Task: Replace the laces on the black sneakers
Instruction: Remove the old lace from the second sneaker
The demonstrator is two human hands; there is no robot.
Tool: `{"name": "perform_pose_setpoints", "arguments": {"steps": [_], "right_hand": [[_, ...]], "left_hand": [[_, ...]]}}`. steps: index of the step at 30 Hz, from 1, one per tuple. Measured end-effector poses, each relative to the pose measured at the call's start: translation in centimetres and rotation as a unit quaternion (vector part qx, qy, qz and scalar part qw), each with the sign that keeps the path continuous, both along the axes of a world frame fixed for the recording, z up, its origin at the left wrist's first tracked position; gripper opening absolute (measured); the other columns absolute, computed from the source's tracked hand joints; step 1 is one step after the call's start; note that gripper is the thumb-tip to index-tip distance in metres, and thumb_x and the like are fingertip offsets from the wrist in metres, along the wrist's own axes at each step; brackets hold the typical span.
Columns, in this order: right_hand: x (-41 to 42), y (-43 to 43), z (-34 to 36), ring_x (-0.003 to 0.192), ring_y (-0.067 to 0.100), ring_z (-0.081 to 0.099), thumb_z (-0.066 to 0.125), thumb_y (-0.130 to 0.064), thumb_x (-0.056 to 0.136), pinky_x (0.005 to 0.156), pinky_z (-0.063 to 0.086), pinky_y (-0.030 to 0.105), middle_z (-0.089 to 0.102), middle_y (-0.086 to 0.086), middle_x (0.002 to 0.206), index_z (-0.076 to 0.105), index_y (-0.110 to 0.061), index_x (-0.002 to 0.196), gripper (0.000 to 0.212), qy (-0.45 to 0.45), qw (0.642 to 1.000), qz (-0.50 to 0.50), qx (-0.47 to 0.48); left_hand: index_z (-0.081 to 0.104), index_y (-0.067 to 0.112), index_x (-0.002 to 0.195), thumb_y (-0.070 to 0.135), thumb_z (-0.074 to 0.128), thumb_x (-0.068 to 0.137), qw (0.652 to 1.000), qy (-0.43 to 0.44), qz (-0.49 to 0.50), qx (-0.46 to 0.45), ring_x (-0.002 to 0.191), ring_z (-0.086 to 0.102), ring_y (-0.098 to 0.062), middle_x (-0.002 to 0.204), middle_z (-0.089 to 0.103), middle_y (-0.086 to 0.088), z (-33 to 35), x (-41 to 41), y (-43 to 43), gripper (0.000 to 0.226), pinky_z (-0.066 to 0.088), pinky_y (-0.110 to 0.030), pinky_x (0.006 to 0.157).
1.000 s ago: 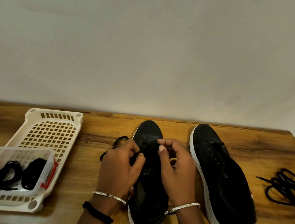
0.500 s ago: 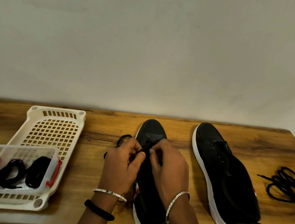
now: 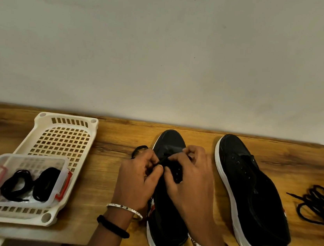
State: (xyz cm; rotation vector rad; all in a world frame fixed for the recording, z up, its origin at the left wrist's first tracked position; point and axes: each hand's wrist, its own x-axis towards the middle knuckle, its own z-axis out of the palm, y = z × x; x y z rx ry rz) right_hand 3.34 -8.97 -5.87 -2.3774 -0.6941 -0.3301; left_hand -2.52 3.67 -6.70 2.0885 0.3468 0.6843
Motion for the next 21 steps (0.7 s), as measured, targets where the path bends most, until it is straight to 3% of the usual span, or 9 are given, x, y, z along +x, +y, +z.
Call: {"name": "perform_pose_setpoints", "arguments": {"steps": [4,8,9,11,13,15,16,19,21], "right_hand": [[-0.4,0.5,-0.3,0.099,0.020,0.052,0.077,-0.031,0.080,0.075,0.048,0.038,0.060,-0.003,0.106,0.072,-0.024,0.090,0.013,-0.050,0.995,-0.015,-0.082],[-0.4,0.7,-0.6,0.097,0.017,0.053,0.059,-0.034,0.090,0.079,0.045,0.037,0.060,-0.007,0.100,0.067,-0.025,0.093,0.012,-0.035,0.994,-0.009,-0.106],[-0.3,0.7,-0.8,0.096,0.014,0.052,0.056,-0.033,0.092,0.079,0.045,0.036,0.058,-0.007,0.100,0.064,-0.025,0.093,0.012,-0.006,0.998,-0.009,-0.066],[0.0,0.7,-0.9,0.090,0.012,0.055,0.051,-0.031,0.094,0.077,0.048,0.037,0.056,-0.007,0.097,0.059,-0.024,0.091,0.011,0.097,0.989,-0.045,0.106],[0.6,0.3,-0.7,0.086,0.017,0.062,0.050,-0.031,0.097,0.075,0.053,0.038,0.063,0.000,0.097,0.059,-0.023,0.090,0.014,0.236,0.920,-0.120,0.288],[0.9,-0.4,-0.5,0.081,0.022,0.068,0.057,-0.026,0.096,0.071,0.056,0.038,0.068,0.006,0.098,0.061,-0.024,0.091,0.007,0.329,0.852,-0.168,0.371],[0.9,-0.6,-0.5,0.081,0.023,0.069,0.062,-0.022,0.093,0.070,0.056,0.037,0.068,0.003,0.100,0.061,-0.026,0.090,0.005,0.321,0.860,-0.172,0.358],[0.6,-1.0,0.4,0.081,0.014,0.063,0.071,-0.020,0.084,0.069,0.050,0.025,0.051,-0.012,0.109,0.062,-0.030,0.099,0.020,0.154,0.957,-0.131,0.209],[0.2,-0.6,1.0,0.085,0.010,0.060,0.072,-0.024,0.083,0.072,0.050,0.024,0.047,-0.012,0.112,0.065,-0.029,0.108,0.026,0.079,0.985,-0.060,0.143]], "left_hand": [[0.060,0.018,0.078,0.023,0.063,0.082,1.000,0.002,0.000,0.006,0.052,0.060,-0.015,0.060,0.060,0.005,-0.1,0.0,0.0,0.008,0.050,-0.039,0.049],[0.060,0.018,0.077,0.015,0.067,0.084,1.000,0.000,0.009,0.018,0.050,0.058,-0.015,0.059,0.060,0.006,-0.2,0.0,-0.1,0.010,0.049,-0.037,0.048],[0.060,0.017,0.077,0.014,0.068,0.084,1.000,0.000,0.010,0.018,0.050,0.058,-0.015,0.059,0.060,0.006,-0.2,0.0,-0.1,0.011,0.049,-0.036,0.048],[0.060,0.017,0.075,0.010,0.070,0.084,1.000,0.002,0.016,0.014,0.049,0.056,-0.015,0.057,0.058,0.006,0.0,0.0,-0.1,0.015,0.047,-0.031,0.046],[0.059,0.016,0.074,0.007,0.071,0.084,1.000,0.006,0.021,0.010,0.046,0.053,-0.015,0.054,0.055,0.006,-0.1,0.0,-0.2,0.018,0.043,-0.026,0.043],[0.060,0.016,0.073,0.006,0.071,0.083,1.000,0.007,0.021,0.005,0.044,0.051,-0.013,0.052,0.054,0.006,-0.1,0.1,-0.2,0.018,0.039,-0.021,0.043],[0.060,0.015,0.073,0.005,0.071,0.083,1.000,0.006,0.021,0.003,0.044,0.050,-0.012,0.051,0.053,0.006,-0.1,0.1,-0.2,0.018,0.037,-0.018,0.044],[0.061,0.016,0.074,0.006,0.071,0.083,1.000,0.004,0.019,0.001,0.045,0.053,-0.015,0.053,0.056,0.006,-0.2,0.2,-0.1,0.016,0.041,-0.022,0.043],[0.061,0.016,0.076,0.012,0.070,0.083,1.000,0.001,0.015,0.007,0.047,0.056,-0.016,0.055,0.059,0.005,-0.2,0.2,-0.1,0.012,0.045,-0.027,0.044]]}}
